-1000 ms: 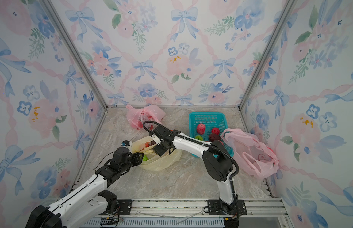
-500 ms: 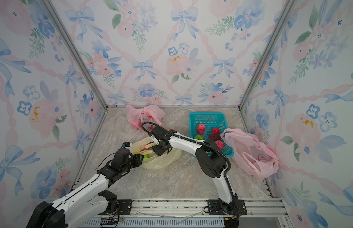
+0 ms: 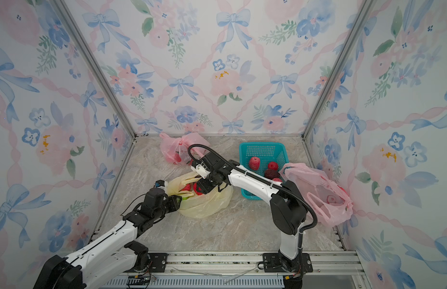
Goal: Untie the knot of a plastic bag & take out the apple
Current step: Pick up the apple from the plastic bag, then place the apple in the basket.
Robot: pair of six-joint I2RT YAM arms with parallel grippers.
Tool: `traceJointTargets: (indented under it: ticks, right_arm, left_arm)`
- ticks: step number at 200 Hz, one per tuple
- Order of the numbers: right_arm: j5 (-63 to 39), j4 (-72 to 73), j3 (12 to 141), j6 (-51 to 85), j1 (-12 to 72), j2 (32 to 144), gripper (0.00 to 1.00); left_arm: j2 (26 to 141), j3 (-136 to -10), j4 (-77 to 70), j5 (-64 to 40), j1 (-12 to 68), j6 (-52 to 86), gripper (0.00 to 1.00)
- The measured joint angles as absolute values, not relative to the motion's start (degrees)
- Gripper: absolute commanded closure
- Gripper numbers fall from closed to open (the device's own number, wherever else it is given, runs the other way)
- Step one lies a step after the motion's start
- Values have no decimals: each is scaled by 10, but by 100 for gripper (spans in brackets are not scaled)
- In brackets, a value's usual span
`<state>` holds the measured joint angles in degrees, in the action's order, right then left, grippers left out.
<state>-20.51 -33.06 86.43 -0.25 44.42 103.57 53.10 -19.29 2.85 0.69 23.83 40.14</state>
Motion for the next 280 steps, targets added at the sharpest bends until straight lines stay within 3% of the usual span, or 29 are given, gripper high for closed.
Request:
traceJointTargets:
  ticks: [69,99,120,151,199,242,280]
  right_arm:
    - [-481,-296,789,33,344,990,52]
    - [-517,-245,760,86,307,944,52]
    - [-445,-238,766,90,253,893,51]
    - [-229,-248,793,72,194,865,51]
    - [41,-269,822,29,143,964,52]
    - [116,-284,822,20,98,1055,46]
    - [103,-290,823,17,82,1067,21]
  left_arm:
    - [531,-193,29,17,238,401,57]
    - [530,-193,29,26,238,402,57]
    - [527,-193,30,28,238,401,56]
    - [517,-194,33,27,238,401,55]
    - [499,-215,40,22,239,396,55]
    - [457,-215,46,39,243,386,55]
    - [437,-216,53,75,243,379,55]
